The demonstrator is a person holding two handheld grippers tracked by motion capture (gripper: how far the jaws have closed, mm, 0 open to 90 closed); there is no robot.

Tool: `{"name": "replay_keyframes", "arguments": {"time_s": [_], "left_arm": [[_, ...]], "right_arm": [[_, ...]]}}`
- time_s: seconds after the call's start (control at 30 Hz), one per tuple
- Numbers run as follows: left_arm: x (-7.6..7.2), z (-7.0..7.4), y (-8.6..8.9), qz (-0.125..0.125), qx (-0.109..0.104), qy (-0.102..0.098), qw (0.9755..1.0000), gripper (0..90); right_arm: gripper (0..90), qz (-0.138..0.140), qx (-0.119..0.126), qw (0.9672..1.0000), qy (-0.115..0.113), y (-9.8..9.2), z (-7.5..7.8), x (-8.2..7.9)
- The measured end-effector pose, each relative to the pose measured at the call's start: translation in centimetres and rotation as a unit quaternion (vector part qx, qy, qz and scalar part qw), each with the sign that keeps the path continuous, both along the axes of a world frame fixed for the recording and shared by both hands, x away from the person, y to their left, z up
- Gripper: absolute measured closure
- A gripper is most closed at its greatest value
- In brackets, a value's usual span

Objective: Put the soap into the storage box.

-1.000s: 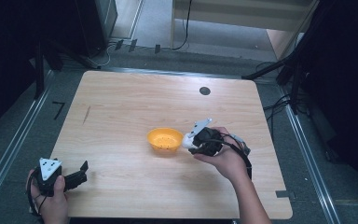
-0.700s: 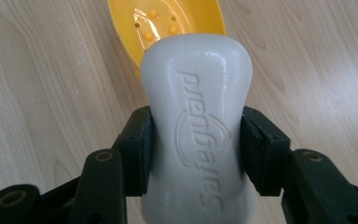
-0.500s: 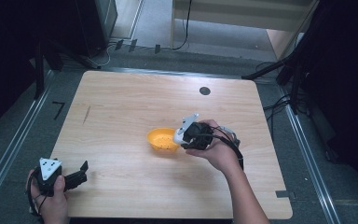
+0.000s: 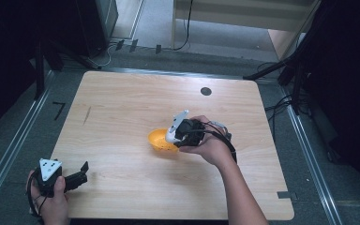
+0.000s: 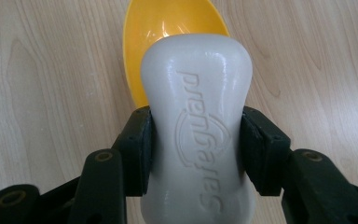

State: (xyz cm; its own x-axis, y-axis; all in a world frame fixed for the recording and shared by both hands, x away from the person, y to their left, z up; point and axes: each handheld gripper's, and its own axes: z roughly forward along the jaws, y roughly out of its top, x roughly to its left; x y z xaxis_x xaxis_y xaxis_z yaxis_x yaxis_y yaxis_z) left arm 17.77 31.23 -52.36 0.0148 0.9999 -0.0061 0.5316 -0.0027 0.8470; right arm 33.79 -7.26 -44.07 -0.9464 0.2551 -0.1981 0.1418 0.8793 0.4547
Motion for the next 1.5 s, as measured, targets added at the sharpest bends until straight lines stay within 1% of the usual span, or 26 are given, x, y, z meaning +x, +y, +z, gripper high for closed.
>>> {"name": "replay_keyframes", "arguments": {"time_s": [0.2, 0.27, 0.3, 0.33, 0.43, 0.47, 0.6, 0.67, 0.83, 0.87, 1.0, 1.27, 1.33, 1.5], "left_arm": [[0.0, 0.0, 0.0, 0.000, -0.001, 0.000, 1.0000, 0.0], [0.0, 0.0, 0.1, 0.000, -0.003, 0.001, 1.0000, 0.0], [0.0, 0.0, 0.1, -0.001, -0.003, 0.001, 1.0000, 0.0], [0.0, 0.0, 0.1, 0.000, -0.003, 0.001, 1.0000, 0.0], [0.0, 0.0, 0.1, -0.001, -0.004, 0.001, 1.0000, 0.0], [0.0, 0.0, 0.1, -0.001, -0.004, 0.001, 1.0000, 0.0], [0.0, 0.0, 0.1, 0.000, -0.007, -0.002, 1.0000, 0.0], [0.0, 0.0, 0.1, 0.000, -0.007, 0.000, 1.0000, 0.0], [0.0, 0.0, 0.1, 0.001, -0.008, 0.000, 1.0000, 0.0], [0.0, 0.0, 0.2, 0.000, -0.009, 0.000, 1.0000, 0.0], [0.0, 0.0, 0.2, 0.001, -0.010, 0.001, 1.0000, 0.0], [0.1, 0.0, 0.2, 0.000, -0.009, 0.001, 1.0000, 0.0], [0.1, 0.0, 0.2, 0.000, -0.009, 0.001, 1.0000, 0.0], [0.1, 0.0, 0.2, 0.000, -0.010, 0.001, 1.0000, 0.0]], "right_arm": [[50.8, 0.019, -0.007, 0.9998, -0.002, 1.0, -0.2, 0.6], [50.8, 0.022, -0.010, 0.9997, 0.003, 1.4, -0.2, 0.6], [50.7, 0.028, -0.011, 0.9996, 0.000, 1.5, -0.3, 0.8], [50.7, 0.029, -0.015, 0.9995, 0.003, 1.7, -0.3, 0.8], [50.7, 0.037, -0.015, 0.9992, -0.001, 2.0, -0.3, 1.0], [50.7, 0.041, -0.016, 0.9990, 0.003, 2.2, -0.3, 1.2], [50.7, 0.049, -0.017, 0.9987, 0.004, 2.6, -0.4, 1.5], [50.8, 0.048, -0.017, 0.9987, 0.006, 2.9, -0.4, 1.6], [50.7, 0.057, -0.019, 0.9981, 0.012, 3.3, -0.6, 1.9], [50.6, 0.062, -0.021, 0.9977, 0.014, 3.5, -0.8, 2.0], [50.6, 0.070, -0.018, 0.9972, 0.018, 3.6, -1.1, 2.3], [50.5, 0.076, -0.027, 0.9966, 0.016, 3.7, -1.3, 2.5], [50.5, 0.075, -0.025, 0.9967, 0.019, 3.7, -1.4, 2.6], [50.5, 0.081, -0.025, 0.9963, 0.016, 3.8, -1.6, 2.7]]}}
